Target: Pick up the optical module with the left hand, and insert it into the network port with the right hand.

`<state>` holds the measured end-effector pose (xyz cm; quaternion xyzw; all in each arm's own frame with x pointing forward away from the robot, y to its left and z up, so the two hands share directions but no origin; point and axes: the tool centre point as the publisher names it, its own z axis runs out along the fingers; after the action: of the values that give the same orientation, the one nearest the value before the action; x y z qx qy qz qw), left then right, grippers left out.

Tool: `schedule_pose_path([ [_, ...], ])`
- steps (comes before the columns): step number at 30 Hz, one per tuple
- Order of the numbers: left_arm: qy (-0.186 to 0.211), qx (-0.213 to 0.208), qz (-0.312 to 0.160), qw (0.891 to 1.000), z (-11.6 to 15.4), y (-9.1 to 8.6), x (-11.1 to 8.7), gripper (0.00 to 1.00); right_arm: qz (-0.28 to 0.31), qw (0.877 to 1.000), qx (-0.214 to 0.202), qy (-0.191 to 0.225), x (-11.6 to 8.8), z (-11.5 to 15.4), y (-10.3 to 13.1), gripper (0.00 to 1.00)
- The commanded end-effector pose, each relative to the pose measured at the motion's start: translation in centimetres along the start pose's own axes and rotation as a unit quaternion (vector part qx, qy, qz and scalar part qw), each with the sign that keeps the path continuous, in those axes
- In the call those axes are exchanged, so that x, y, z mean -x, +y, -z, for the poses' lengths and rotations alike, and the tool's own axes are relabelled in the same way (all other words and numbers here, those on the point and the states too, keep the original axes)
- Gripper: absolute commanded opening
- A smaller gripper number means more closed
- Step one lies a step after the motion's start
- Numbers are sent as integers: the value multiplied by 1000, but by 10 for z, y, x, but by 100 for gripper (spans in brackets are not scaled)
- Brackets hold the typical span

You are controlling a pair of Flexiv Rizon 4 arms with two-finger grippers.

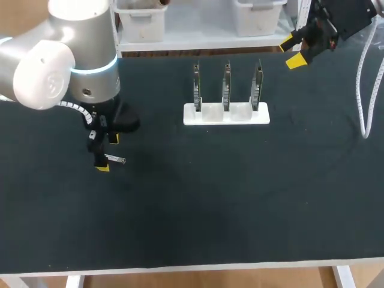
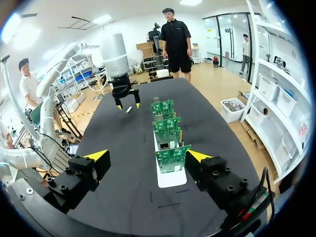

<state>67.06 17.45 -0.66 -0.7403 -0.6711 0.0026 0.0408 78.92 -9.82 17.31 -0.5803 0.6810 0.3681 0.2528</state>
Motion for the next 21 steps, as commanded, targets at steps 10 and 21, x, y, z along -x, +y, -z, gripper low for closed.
schedule_pose_path([
  [10, 3, 1, -1, 1000, -3, -3, -1, 100, 0, 1000, -4, 0, 0, 0, 3, 100],
  [21, 1, -3, 4, 1000, -6, -3, -5, 100, 0, 1000, -4, 0, 0, 0, 3, 100],
])
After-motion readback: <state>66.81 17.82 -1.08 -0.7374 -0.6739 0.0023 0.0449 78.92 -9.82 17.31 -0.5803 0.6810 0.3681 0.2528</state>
